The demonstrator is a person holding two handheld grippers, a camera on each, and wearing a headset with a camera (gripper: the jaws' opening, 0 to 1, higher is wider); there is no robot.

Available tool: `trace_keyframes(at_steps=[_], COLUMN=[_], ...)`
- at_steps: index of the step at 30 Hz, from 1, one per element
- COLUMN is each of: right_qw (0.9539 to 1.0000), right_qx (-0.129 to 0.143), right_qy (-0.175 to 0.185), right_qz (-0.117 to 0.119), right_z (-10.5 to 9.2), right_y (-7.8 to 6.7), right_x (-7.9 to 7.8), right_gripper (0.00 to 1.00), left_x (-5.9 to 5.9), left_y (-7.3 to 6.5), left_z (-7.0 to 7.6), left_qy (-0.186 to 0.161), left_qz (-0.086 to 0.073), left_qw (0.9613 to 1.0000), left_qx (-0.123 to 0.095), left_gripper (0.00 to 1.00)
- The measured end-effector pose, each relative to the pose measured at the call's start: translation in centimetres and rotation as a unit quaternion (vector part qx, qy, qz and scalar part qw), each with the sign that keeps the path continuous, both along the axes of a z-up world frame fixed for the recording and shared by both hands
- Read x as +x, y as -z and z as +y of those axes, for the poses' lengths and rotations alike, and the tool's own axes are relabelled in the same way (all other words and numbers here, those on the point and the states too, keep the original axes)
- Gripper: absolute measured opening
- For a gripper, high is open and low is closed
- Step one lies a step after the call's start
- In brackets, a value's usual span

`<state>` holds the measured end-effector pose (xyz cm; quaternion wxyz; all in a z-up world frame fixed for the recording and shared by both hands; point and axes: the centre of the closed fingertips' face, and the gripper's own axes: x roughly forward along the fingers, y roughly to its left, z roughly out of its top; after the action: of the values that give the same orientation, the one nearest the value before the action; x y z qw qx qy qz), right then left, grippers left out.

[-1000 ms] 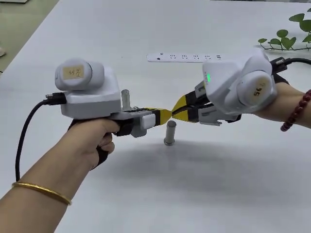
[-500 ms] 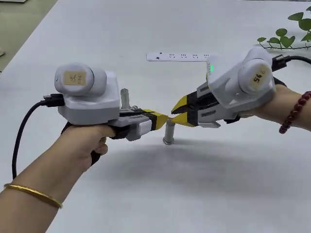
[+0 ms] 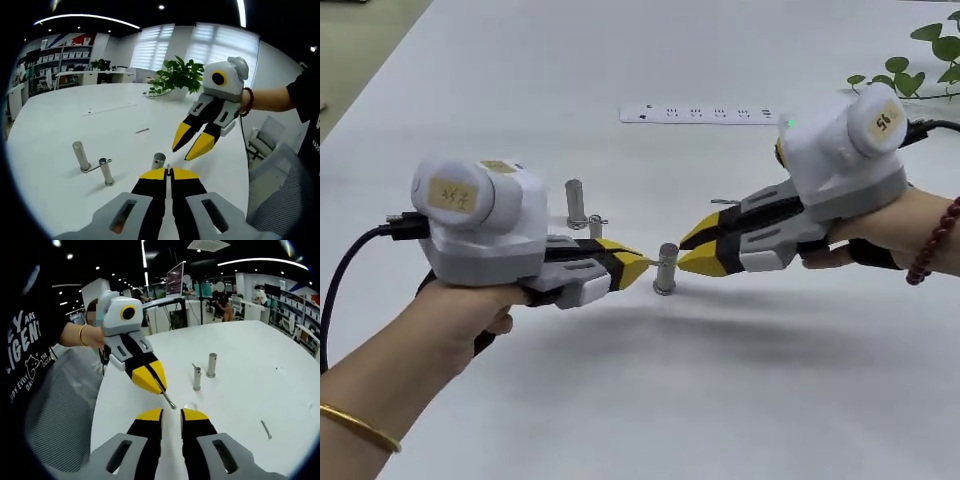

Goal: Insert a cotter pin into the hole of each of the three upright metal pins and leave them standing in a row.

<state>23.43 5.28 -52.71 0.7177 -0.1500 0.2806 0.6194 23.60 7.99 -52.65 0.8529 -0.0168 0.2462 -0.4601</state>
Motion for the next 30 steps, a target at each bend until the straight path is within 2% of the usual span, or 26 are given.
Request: trace_keyframes(at_steps=[3,5,7,9,10,16,22,30], right_qw=[0.9997,0.9991,0.9987,0.9973,0.9958,0.9937,0.9907,0.988], right_qx=[0.011,0.019,0.024,0.036,0.044,0.051,0.059,0.071], right_qy=[0.0,-0.001,-0.006,-0.011,-0.014,-0.03,-0.045,-0.064], right_qz=[0.023,0.039,0.045,0.063,0.08,0.096,0.114,0.121], right_z=[0.0,0.0,-0.1,-0.1,0.0,-0.3,-0.1,0.5], right_y=[0.2,0.2,0.3,0.3,0.2,0.4,0.3,-0.3], right_x=[-0.6,-1.1,-1.4,-2.0,-2.5,-3.7,-4.9,-5.6], right_gripper=[0.1,0.1,0.1,0.11,0.12,0.14,0.13,0.1], left_x=[-0.6,-1.0,-1.4,-1.8,-2.1,-3.1,-3.9,-4.9], left_y=[-0.1,-0.1,-0.2,-0.4,-0.6,-1.1,-1.3,-2.1], left_z=[0.0,-0.1,-0.2,-0.4,-0.6,-0.9,-1.1,-1.6], left_qy=[0.017,0.03,0.046,0.057,0.065,0.088,0.097,0.116], left_qz=[-0.008,-0.003,-0.009,-0.013,-0.014,-0.016,-0.013,-0.017], left_qw=[0.9998,0.9995,0.9989,0.9981,0.9975,0.995,0.9934,0.9901], left_qx=[-0.005,-0.011,-0.012,-0.019,-0.024,-0.044,-0.06,-0.077], left_gripper=[0.0,0.0,0.0,0.0,0.0,0.0,0.0,0.0])
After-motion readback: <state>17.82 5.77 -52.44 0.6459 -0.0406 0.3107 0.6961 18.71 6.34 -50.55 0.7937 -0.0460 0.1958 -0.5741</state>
